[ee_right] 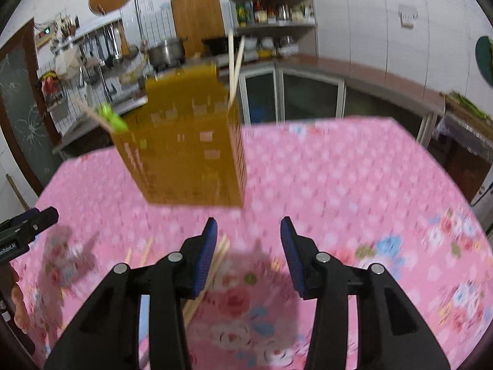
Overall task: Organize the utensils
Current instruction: 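Open both tools to release the fork and chopsticks into the holder, then move both open tools down toward the chopsticks lying on the cloth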
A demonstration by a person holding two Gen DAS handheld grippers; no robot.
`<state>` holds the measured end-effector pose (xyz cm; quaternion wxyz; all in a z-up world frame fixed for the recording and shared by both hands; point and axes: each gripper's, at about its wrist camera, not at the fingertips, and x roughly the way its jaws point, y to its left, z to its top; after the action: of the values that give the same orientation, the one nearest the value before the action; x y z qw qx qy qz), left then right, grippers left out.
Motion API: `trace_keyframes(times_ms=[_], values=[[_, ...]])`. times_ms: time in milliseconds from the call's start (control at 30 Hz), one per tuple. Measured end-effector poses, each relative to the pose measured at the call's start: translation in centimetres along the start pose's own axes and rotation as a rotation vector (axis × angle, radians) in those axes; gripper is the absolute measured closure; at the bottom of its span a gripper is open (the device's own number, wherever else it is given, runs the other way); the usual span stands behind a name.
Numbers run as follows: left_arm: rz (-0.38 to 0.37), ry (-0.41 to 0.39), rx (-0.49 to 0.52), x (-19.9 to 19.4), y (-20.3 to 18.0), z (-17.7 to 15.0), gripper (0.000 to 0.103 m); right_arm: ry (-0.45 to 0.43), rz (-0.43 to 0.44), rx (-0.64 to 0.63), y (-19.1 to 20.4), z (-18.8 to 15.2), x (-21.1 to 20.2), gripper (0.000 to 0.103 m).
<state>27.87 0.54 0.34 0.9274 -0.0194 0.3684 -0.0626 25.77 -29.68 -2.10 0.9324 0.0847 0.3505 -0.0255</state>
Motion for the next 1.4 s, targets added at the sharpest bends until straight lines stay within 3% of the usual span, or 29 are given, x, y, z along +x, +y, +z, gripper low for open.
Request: trace_keyframes(times_ms=[267, 400, 533, 700, 800, 1033, 1133, 1400], values=[[0.032, 0.032, 0.027, 1.5, 0.9, -1.9, 0.016, 0.123, 0.004, 0.002, 1.6, -2.0, 3.8, 0.062], [0.029, 0.046, 0.019, 1.7, 1.2, -2.1, 0.016, 0.155, -0.002, -0.005, 2.3, -2.4, 5.0, 0.074], [0.025, 0.057, 0.013, 1.9, 1.4, -2.2, 0.016, 0.174, 0.006, 0.008, 2.5, -2.4, 5.5, 0.075], [0.012, 0.079, 0.021, 2.4, 0.8, -2.5, 0.016, 0.203, -0.007, 0.024, 2.8, -2.2, 5.5, 0.087], [0.006, 0.097, 0.030, 2.6, 0.2, -2.7, 0.017, 0.226, -0.019, 0.035, 2.5, -2.2, 5.3, 0.090], [-0.016, 0.123, 0.058, 2.5, -1.9, -2.9, 0.018, 0.248, -0.003, 0.092, 1.6, -2.4, 5.8, 0.091], [-0.021, 0.150, 0.068, 2.8, -2.7, -3.0, 0.023, 0.229, 0.020, 0.142, 0.9, -1.9, 5.3, 0.091], [-0.029, 0.165, 0.057, 3.4, -3.3, -3.0, 0.024, 0.223, 0.033, 0.092, 1.7, -1.3, 5.3, 0.088]])
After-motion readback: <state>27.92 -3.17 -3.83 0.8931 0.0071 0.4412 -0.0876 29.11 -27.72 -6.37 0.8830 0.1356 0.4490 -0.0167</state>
